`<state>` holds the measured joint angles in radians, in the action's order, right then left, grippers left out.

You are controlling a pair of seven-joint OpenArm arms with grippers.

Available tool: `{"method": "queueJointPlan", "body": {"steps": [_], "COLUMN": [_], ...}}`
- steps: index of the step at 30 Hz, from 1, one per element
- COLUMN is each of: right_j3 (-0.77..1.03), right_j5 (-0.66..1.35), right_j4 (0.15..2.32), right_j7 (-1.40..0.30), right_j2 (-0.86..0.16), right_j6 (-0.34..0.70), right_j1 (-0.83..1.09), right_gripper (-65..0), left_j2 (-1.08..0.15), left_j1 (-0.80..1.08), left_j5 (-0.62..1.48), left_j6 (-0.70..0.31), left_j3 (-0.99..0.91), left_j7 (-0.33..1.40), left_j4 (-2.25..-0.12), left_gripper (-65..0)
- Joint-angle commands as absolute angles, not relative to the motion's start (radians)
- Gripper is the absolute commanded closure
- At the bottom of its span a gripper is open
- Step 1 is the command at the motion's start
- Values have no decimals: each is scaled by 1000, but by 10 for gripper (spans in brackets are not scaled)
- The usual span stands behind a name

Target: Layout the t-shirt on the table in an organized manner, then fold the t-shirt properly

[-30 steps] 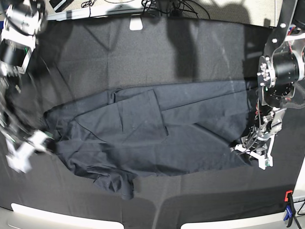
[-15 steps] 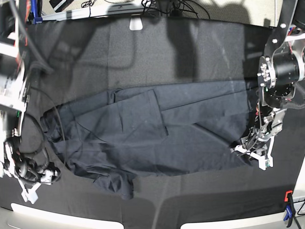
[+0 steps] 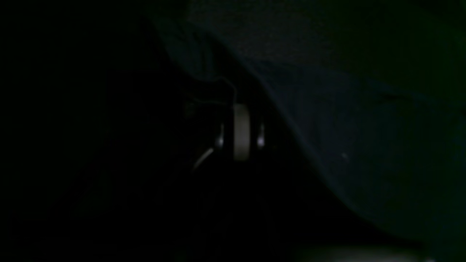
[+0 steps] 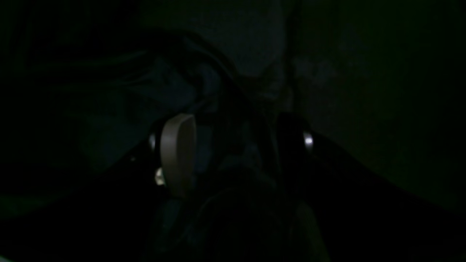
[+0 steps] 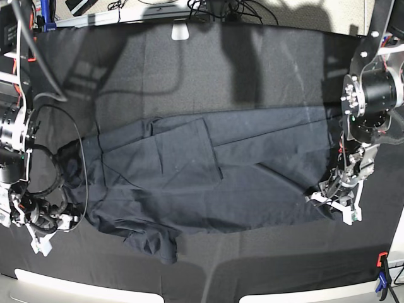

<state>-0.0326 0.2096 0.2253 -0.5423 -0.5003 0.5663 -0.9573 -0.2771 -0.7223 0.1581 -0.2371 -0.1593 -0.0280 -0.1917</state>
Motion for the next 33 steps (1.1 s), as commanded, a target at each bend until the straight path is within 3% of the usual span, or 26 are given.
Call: {"method": "queueJointPlan", "body": {"steps": [1, 2, 3, 8, 13, 19, 26, 33], "right_j3": [-33, -33, -33, -33, -33, -33, -33, -33], "right_j5": [221, 220, 220, 221, 221, 222, 273, 275], "right_j4": [241, 241, 241, 241, 241, 243, 244, 284], "right_j7": [-524, -524, -524, -524, -532, -542, -556, -562], "right_j2": [-512, -513, -513, -513, -513, -513, -512, -512], "right_j6": [561, 561, 561, 583, 595, 615, 637, 658], "right_j1": [-997, -997, -997, -997, -996, -997, -997, -996], "right_gripper": [-347, -347, -347, -347, -347, -347, -347, -347], "left_j2": [-286, -289, -292, -329, -366, -378, -400, -619], "left_j1": [-748, -748, -748, -730, -603, -332, 33, 255], "left_j5": [156, 143, 112, 61, 87, 95, -36, -245], "left_j6": [-241, -241, -253, -349, -356, -356, -375, -405], "left_j3": [-162, -162, -162, -162, -162, -162, -160, -19], "left_j7": [-38, -38, -37, 49, 93, 158, 236, 267], "left_j4": [-205, -212, -226, -362, -643, -1096, -1625, -1720], "left_gripper": [-136, -212, -232, -214, -215, -215, -215, -215]}}
